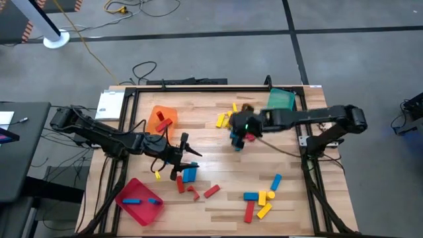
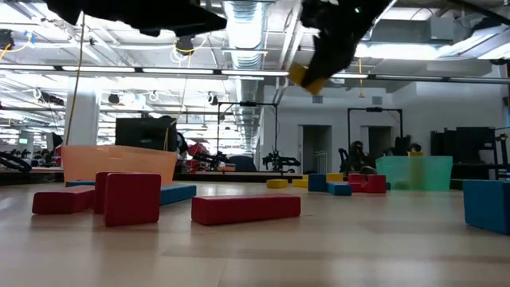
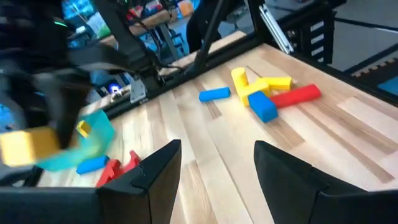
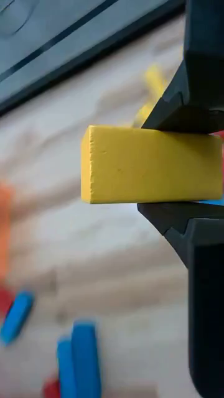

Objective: Sort blocks
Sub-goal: Put the yellow wooden block into the green bin

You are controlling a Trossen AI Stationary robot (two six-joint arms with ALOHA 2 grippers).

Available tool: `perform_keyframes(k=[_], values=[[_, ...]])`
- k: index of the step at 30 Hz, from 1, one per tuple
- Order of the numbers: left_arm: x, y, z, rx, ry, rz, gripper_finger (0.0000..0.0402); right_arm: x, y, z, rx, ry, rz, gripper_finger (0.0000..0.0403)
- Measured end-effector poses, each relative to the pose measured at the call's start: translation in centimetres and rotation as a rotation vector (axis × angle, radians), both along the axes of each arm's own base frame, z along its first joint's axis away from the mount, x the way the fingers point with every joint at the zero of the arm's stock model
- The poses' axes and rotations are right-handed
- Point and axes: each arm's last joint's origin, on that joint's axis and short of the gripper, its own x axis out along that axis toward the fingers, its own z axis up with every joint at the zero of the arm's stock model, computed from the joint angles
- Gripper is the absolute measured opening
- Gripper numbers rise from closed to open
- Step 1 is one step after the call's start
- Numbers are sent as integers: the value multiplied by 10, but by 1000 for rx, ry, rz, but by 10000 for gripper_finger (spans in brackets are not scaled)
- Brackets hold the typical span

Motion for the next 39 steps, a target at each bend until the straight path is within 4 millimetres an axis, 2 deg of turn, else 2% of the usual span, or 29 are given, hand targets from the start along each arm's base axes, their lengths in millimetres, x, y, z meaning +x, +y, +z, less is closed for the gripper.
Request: perform_keyframes(k=[7, 11, 21, 29, 32, 39], values=[[-1, 0, -3, -2, 37, 4, 198, -42, -60, 19, 6, 21, -241, 139], [-1, 0, -5, -1, 58, 6, 198, -65, -86, 24, 17, 48, -362, 139], [-3, 1, -9, 2, 103, 8, 198, -109, -128, 21, 56, 157, -575, 141], [-3, 1, -11, -7, 126, 13, 198, -137, -150, 17, 109, 204, -718, 141], [-3, 1, -11, -7, 126, 13, 198, -145, -156, 9, 139, 206, -754, 141], [-3, 1, -11, -14, 126, 15, 198, -169, -168, -31, 221, 244, -849, 140]])
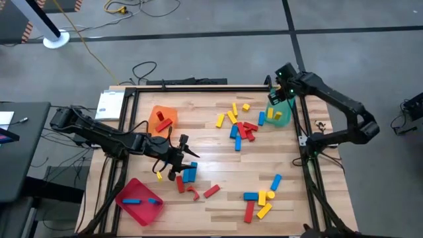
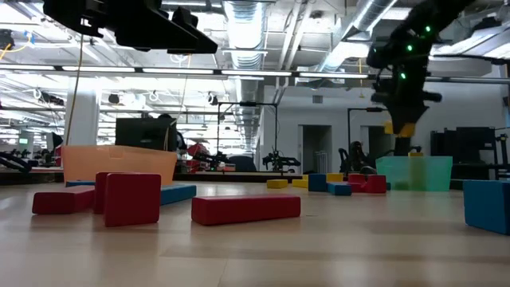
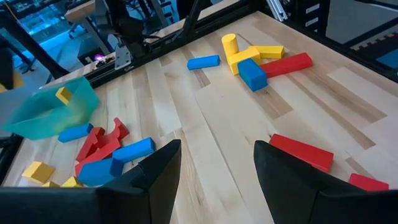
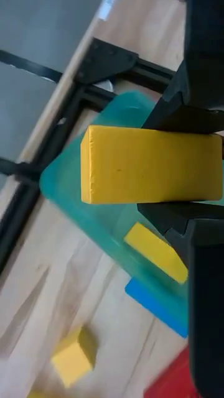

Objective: Sort blocks
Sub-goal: Put the yellow wooden block into the green bin

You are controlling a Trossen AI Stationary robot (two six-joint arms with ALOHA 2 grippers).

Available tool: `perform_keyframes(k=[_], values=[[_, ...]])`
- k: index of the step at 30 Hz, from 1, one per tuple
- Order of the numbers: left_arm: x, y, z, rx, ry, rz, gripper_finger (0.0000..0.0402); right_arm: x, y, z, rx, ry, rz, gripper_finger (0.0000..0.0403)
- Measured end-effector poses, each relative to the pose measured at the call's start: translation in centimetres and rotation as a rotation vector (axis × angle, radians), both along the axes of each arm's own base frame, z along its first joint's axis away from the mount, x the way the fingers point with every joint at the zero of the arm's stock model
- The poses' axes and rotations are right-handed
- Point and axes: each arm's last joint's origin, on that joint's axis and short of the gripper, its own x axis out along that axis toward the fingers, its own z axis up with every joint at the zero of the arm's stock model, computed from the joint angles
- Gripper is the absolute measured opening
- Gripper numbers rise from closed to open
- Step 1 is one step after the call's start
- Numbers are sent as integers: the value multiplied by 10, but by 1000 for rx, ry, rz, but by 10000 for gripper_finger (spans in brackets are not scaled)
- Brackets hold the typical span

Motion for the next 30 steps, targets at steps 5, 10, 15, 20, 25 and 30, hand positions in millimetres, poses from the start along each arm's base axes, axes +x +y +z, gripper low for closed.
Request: perform_keyframes(k=[5, 10, 15, 20, 25, 30], values=[[0, 0, 0, -8, -1, 3, 198, 2, -8, -9, -19, -27, -16, 141], [0, 0, 0, -13, 0, 9, 198, 6, -16, -23, 35, 7, -28, 141], [0, 0, 0, -17, -1, 10, 198, 9, -26, -44, 111, 59, -36, 141], [0, 0, 0, -30, 7, 15, 198, 12, -34, -62, 157, 89, -48, 141], [-1, 0, -2, -33, 25, 18, 198, 13, -38, -70, 182, 106, -53, 143], [-1, 0, -2, -33, 25, 18, 198, 13, -39, -70, 178, 100, -58, 159]])
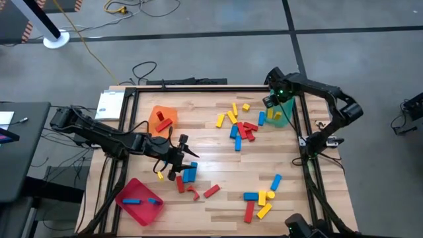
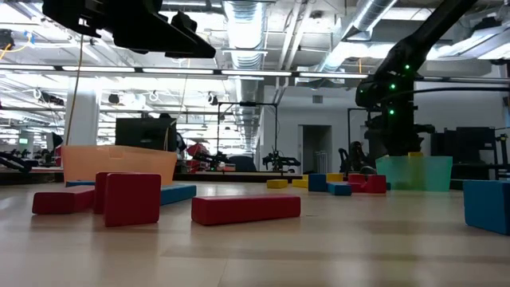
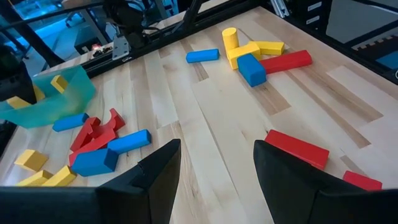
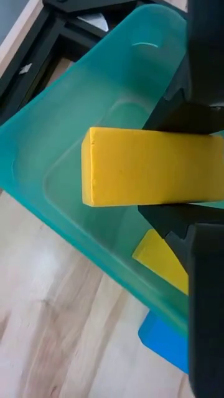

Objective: Sort blocks
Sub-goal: Put the yellow wooden block into the green bin, then put the blue wooden block into the red bin

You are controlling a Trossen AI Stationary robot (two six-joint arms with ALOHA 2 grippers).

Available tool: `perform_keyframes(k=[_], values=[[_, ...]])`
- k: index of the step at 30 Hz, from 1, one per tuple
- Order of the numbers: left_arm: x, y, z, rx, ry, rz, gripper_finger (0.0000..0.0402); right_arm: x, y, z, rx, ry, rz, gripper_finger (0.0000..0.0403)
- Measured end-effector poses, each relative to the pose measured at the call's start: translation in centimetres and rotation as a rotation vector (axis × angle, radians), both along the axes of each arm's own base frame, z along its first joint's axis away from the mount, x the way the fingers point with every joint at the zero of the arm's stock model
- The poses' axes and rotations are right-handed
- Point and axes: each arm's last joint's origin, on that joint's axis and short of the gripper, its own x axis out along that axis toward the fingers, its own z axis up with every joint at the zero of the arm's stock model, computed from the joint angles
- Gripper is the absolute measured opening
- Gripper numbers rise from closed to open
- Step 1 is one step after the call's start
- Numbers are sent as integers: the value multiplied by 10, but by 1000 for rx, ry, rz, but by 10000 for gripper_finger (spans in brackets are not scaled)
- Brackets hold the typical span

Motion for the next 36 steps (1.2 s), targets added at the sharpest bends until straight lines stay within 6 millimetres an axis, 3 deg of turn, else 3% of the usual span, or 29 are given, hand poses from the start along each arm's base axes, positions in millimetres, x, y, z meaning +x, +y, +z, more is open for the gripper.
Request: perform_keyframes(k=[11, 24, 30, 36], values=[[0, 0, 0, -6, 1, 2, 198, 0, 0, 0, -1, -1, -4, 207], [0, 0, 0, -7, 1, 3, 198, 0, 0, 2, -6, -5, -4, 211], [0, 0, 0, -14, 2, 6, 198, -3, 5, 18, -66, -43, -4, 211], [0, 0, 0, -27, 4, 17, 198, -6, 24, 52, -176, -118, 29, 211]])
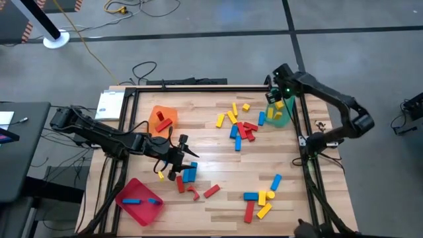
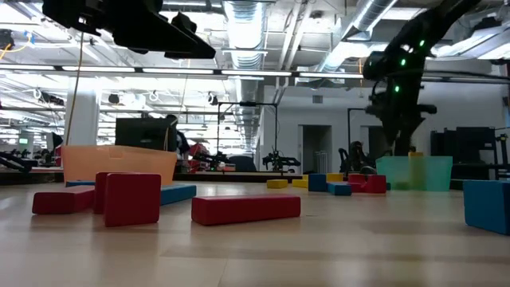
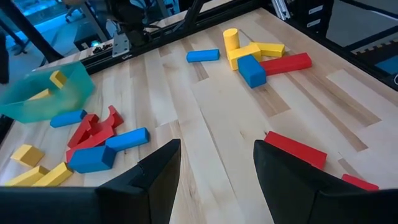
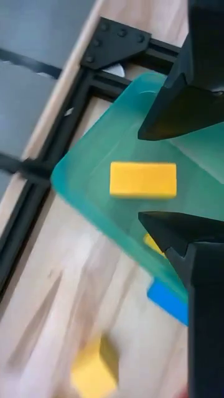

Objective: Sort blocks
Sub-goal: Put the blue wooden block into the red bin

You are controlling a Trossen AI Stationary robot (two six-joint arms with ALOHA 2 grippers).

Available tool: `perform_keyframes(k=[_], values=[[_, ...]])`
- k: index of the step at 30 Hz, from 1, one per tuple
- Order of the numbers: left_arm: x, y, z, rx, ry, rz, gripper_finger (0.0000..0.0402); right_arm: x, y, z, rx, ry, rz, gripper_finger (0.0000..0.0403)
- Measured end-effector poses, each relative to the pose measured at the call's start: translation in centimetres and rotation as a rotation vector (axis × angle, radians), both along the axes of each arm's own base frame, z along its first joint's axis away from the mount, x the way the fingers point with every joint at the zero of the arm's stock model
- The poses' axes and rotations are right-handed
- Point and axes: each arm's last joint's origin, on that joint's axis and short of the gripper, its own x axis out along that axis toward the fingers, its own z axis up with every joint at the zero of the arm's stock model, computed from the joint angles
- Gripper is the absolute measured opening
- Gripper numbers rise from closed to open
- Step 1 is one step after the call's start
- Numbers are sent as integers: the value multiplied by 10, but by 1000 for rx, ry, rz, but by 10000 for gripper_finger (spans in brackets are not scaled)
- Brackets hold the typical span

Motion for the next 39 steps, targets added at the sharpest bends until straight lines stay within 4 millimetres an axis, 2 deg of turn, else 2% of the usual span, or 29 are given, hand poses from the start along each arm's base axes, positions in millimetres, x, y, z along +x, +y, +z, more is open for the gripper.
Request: perform_keyframes(k=[9, 18, 31, 39], values=[[0, 1, 0, -29, 8, 30, 198, 6, 57, 47, -140, -115, 177, 211], [-2, 2, -5, -59, 63, 83, 198, 20, 118, 70, -193, -243, 434, 211], [-8, 5, -17, -99, 196, 172, 198, 56, 205, 69, -97, -383, 826, 211], [-14, 12, -26, -150, 296, 313, 198, 80, 250, 50, -16, -353, 984, 211]])
